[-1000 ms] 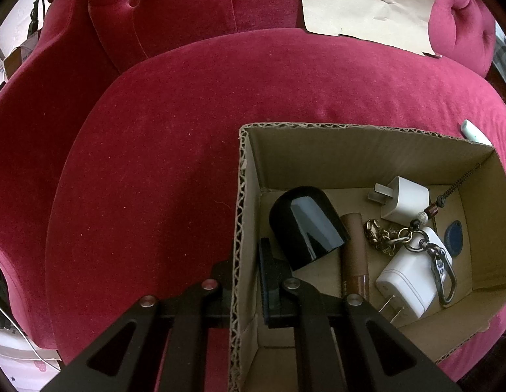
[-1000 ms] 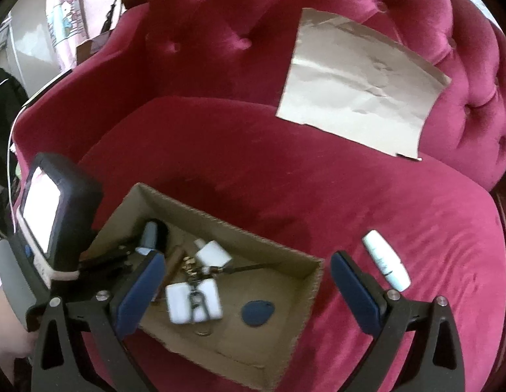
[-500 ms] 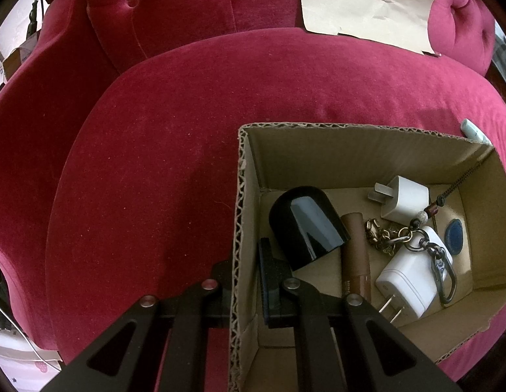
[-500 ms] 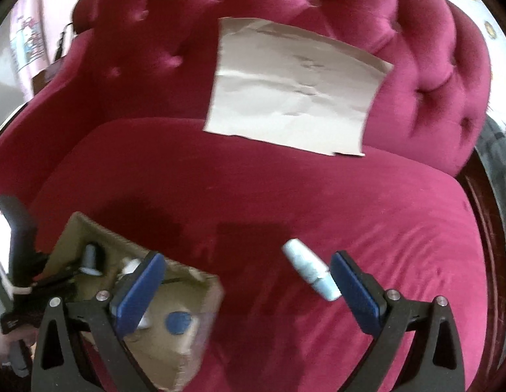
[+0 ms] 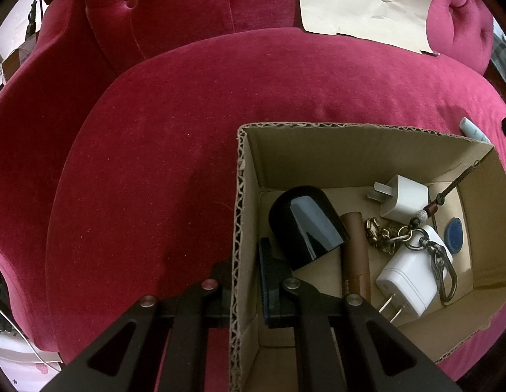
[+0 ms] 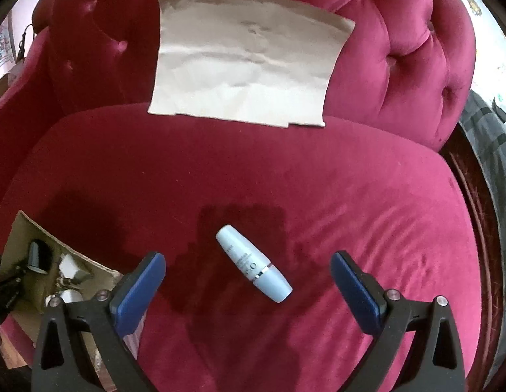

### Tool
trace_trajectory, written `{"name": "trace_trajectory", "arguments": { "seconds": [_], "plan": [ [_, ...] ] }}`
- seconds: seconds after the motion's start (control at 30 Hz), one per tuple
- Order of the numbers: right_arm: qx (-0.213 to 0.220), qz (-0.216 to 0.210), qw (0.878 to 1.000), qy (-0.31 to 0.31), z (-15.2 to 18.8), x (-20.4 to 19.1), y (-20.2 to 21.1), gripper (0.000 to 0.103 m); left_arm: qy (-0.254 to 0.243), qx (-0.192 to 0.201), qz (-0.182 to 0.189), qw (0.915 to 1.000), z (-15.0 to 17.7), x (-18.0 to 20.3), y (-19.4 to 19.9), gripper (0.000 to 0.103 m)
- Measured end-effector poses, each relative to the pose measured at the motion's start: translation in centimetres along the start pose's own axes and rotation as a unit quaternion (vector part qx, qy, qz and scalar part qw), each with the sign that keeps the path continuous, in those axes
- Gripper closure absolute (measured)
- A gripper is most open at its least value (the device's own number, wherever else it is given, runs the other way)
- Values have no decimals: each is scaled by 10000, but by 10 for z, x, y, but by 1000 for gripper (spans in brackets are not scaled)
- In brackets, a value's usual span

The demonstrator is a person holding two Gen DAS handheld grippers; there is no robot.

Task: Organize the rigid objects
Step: 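Move the right tool back to the white-and-blue OSI tube, then close the right tool around the middle of the OSI tube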

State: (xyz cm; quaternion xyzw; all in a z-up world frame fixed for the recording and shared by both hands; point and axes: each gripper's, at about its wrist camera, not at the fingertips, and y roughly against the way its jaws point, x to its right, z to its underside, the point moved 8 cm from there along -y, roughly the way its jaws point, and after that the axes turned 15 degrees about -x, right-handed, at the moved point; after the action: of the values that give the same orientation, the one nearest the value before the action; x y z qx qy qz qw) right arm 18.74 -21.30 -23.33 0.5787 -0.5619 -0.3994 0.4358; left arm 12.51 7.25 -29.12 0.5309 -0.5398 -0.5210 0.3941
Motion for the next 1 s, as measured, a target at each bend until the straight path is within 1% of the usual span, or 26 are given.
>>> {"name": "trace_trajectory", "arguments": {
  "seconds": [0.17,0.53,0.63,0.7,0.77,0.8,0.83,0.87,0.9,0.93,0.97,1.0],
  "plan": [
    [-165,23,9999,47,0,5,-20,0,-11,-4,7,10000,0,0,1,94],
    [-534,-128,9985,-2,6,14,-61,1,-35,0,35,10000,-1,-1,0,94],
    [-569,-186,9982,-21,7,15,-66,2,-37,0,35,10000,-1,-1,0,94],
    [-562,-193,9982,2,7,14,-67,5,-35,0,35,10000,-1,-1,0,94],
    [-589,-187,9981,23,7,14,-69,20,-34,1,32,10000,-1,-1,0,94],
    [-627,-204,9978,38,8,13,-70,23,-35,1,34,10000,-1,-1,0,94],
    [-677,-242,9974,47,10,12,-72,34,-36,1,37,10000,-1,-1,0,94],
    [-698,-260,9972,55,10,11,-72,48,-37,-1,35,10000,-1,-1,0,94],
    [-678,-219,9974,68,11,10,-72,54,-39,-3,34,10000,-1,-1,-1,94],
    [-644,-212,9976,108,10,9,-70,69,-34,-2,34,10000,-1,-1,0,94],
    [-630,-236,9977,115,10,8,-69,76,-34,-1,33,10000,-1,-1,0,94],
    [-620,-254,9977,92,10,8,-67,76,-33,1,33,10000,-1,-1,0,94]
  ]
}}
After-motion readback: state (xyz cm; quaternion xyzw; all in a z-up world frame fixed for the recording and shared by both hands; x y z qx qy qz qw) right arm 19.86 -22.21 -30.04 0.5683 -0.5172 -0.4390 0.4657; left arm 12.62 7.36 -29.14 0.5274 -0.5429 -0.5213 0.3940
